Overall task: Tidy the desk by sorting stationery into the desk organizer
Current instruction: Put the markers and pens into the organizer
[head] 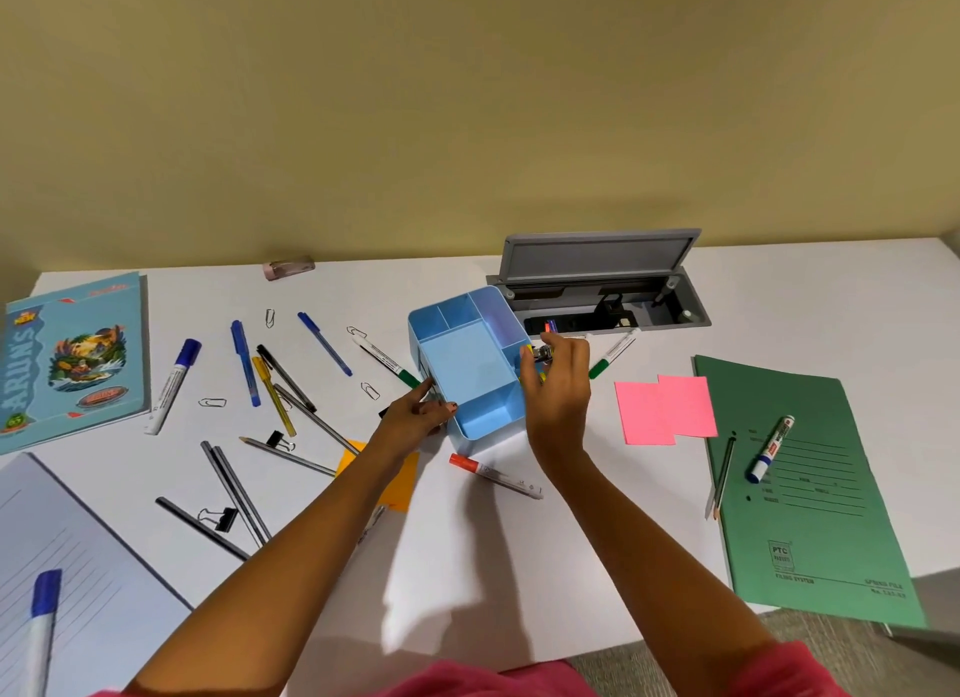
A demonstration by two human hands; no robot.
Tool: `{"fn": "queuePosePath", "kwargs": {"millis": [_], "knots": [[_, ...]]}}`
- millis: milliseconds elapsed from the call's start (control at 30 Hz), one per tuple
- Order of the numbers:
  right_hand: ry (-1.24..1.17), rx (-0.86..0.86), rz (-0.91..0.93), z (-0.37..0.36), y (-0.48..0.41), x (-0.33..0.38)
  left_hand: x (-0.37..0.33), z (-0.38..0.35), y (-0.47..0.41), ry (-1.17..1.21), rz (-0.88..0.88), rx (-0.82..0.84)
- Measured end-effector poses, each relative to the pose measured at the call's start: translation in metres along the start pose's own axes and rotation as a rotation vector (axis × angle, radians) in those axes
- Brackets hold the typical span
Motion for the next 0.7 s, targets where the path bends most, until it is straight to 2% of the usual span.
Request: {"fn": "queuePosePath", "kwargs": {"millis": [233, 700], "knots": [[0.157, 0.024, 0.095, -0.012, 0.011, -0.028, 0.0, -0.001, -0.001, -0.006, -0.003, -0.004], [0.161, 0.142, 0.161, -0.022, 0.005, -0.049, -0.001, -0.002, 0.0, -0.011, 0.006, -0.004]]}}
Point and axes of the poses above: each hand's wrist, its own y-axis away from the middle knuckle, its own z-axis out of the back of the hand, x = y × z, the point moved 1 cm from there along -y, towards the middle knuckle, and after that the axes turned 11 degrees about -x, right-handed, at the moved point
